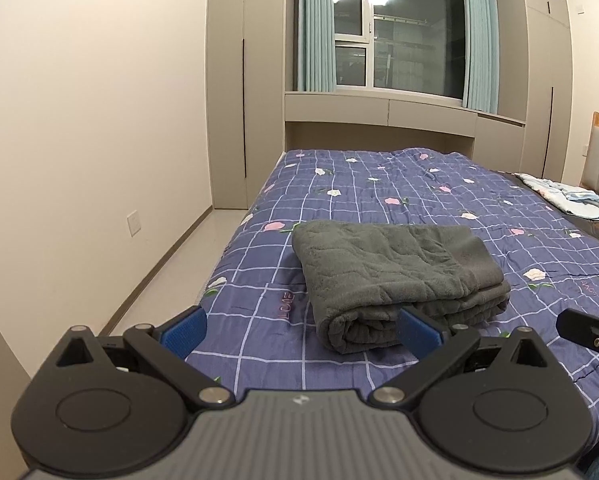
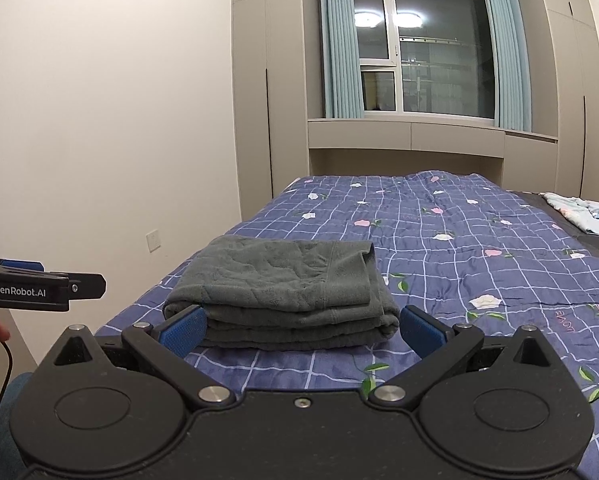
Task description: Fold towel
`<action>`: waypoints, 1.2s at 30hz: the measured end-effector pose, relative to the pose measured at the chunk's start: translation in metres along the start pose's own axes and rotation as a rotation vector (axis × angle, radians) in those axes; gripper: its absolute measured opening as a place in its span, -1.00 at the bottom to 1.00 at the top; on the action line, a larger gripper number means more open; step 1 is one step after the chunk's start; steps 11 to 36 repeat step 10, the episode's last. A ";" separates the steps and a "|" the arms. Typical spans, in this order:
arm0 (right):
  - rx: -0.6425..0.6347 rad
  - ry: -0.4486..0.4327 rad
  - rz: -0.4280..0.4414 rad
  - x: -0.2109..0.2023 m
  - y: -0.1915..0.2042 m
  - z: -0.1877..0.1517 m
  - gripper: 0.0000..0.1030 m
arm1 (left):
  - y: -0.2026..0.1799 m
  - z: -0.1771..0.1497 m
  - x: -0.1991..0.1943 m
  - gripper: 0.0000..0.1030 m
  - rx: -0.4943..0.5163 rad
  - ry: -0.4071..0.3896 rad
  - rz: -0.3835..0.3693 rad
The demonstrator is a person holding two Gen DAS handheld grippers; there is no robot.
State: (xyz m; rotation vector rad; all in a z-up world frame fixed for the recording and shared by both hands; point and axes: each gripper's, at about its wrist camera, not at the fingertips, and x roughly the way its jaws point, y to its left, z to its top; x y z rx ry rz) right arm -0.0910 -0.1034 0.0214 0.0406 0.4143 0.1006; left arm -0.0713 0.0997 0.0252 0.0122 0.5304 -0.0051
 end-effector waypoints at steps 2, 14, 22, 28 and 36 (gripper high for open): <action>0.002 0.003 0.001 0.001 -0.001 -0.001 0.99 | 0.000 -0.001 0.002 0.99 -0.006 0.010 -0.002; 0.009 0.024 0.003 0.005 -0.005 -0.005 0.99 | -0.002 -0.005 0.007 0.99 -0.001 0.027 -0.020; 0.009 0.024 0.003 0.005 -0.005 -0.005 0.99 | -0.002 -0.005 0.007 0.99 -0.001 0.027 -0.020; 0.009 0.024 0.003 0.005 -0.005 -0.005 0.99 | -0.002 -0.005 0.007 0.99 -0.001 0.027 -0.020; 0.009 0.024 0.003 0.005 -0.005 -0.005 0.99 | -0.002 -0.005 0.007 0.99 -0.001 0.027 -0.020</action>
